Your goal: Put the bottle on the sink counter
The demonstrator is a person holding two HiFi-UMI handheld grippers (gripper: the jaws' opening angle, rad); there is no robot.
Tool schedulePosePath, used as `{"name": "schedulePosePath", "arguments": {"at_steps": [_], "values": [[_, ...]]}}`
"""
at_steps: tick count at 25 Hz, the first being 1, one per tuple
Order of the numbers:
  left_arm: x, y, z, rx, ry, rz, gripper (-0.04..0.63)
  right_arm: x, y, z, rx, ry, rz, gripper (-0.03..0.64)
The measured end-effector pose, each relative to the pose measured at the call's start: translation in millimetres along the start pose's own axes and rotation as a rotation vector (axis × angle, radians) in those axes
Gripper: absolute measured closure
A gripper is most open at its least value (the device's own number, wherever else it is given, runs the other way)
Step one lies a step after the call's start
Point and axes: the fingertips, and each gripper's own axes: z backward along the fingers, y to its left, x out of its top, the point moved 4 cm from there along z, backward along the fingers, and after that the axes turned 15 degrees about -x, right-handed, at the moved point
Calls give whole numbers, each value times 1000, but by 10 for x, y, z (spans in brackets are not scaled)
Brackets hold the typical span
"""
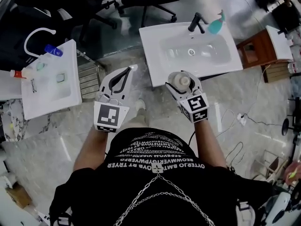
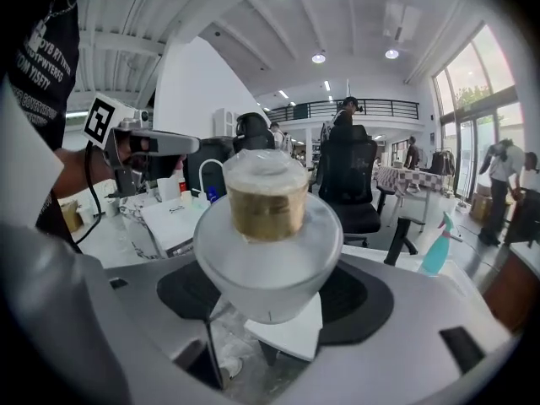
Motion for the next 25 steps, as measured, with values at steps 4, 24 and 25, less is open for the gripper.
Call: {"name": "schedulePosePath", "arguments": {"at_steps": [4,24,25], "values": [[-170,272,-130,-13,20,19,589,-191,65,-448,29,22,-25,288],[-941,651,-160,13,144,118,589,-1550,234,-1807,60,231,31,288],[-958,650,-139,17,147,122,589,-1597,244,-1839,60,240,42,288]]}}
